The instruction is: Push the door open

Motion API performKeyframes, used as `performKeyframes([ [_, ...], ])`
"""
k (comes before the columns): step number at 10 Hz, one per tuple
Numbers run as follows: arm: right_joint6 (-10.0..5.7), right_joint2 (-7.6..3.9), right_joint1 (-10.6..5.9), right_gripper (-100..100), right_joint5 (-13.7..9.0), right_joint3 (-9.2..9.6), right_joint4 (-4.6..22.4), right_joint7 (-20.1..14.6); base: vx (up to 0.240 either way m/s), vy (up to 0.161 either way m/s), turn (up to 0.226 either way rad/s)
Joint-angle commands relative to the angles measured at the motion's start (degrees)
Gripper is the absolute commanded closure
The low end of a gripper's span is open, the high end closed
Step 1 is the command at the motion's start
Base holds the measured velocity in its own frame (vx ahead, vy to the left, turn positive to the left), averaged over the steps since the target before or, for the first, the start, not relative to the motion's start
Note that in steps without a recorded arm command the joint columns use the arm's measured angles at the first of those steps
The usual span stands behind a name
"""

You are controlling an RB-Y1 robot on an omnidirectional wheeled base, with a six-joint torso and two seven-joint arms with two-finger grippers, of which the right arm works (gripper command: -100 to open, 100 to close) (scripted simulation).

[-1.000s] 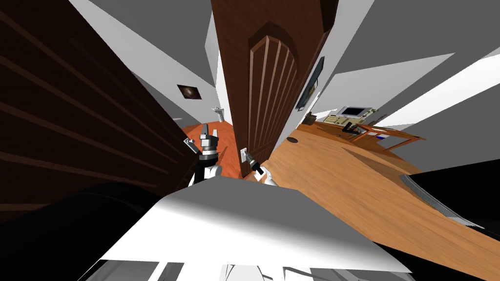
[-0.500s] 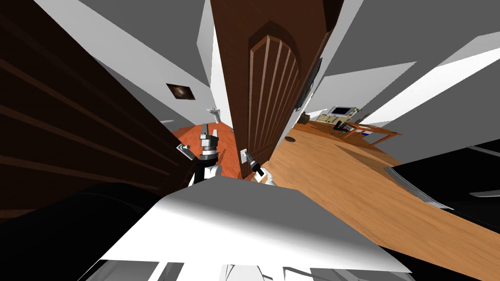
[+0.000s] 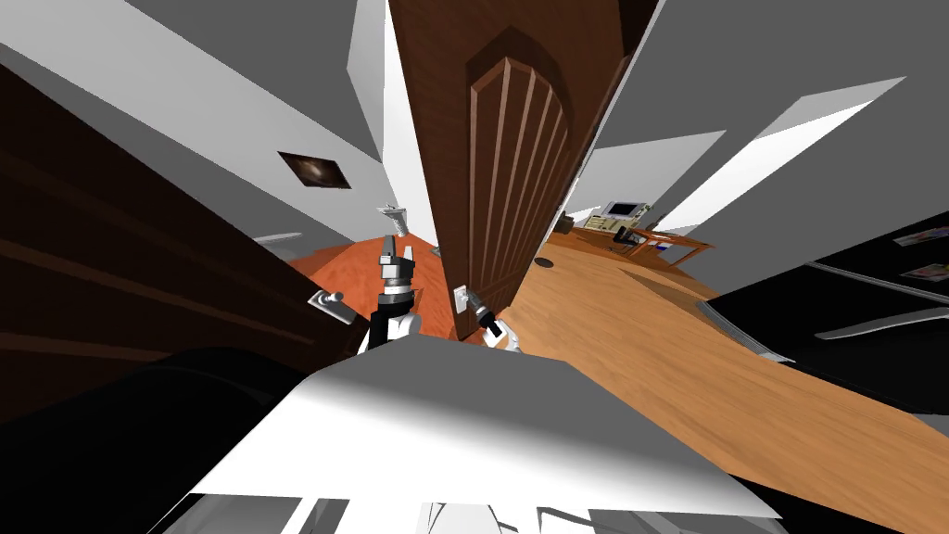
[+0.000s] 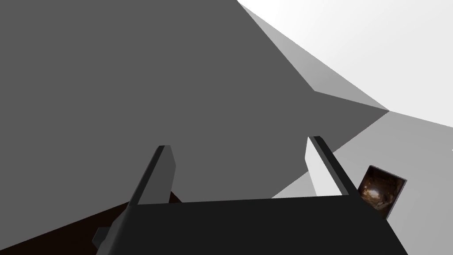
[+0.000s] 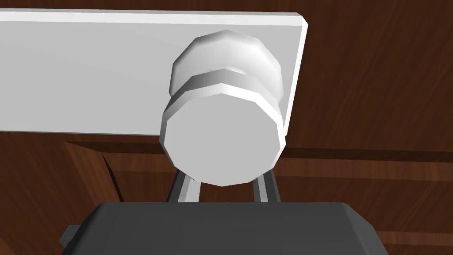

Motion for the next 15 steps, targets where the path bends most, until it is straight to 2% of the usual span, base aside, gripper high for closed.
performKeyframes([
  [1,0.54,0.20,1.07,100,1.2,-0.84,-0.9,-0.3,0.135,0.171,-0.159],
  [2,0.50,-0.29,0.91,-100,0.8,0.09,-1.4,-0.5,-0.042,0.022,-0.079],
  [9,1.17,-0.66,1.87,-100,0.9,2.20,-4.1,-2.0,-0.181,-0.120,-0.017],
  [10,1.28,-0.58,1.73,-100,0.9,1.99,-3.9,-1.8,-0.086,-0.041,-0.001],
  [13,0.96,-0.56,1.50,-100,0.9,1.46,-3.2,-1.4,0.115,0.123,0.024],
  [15,0.57,-0.07,1.24,-100,0.8,0.91,-2.5,-0.9,0.152,0.152,0.028],
])
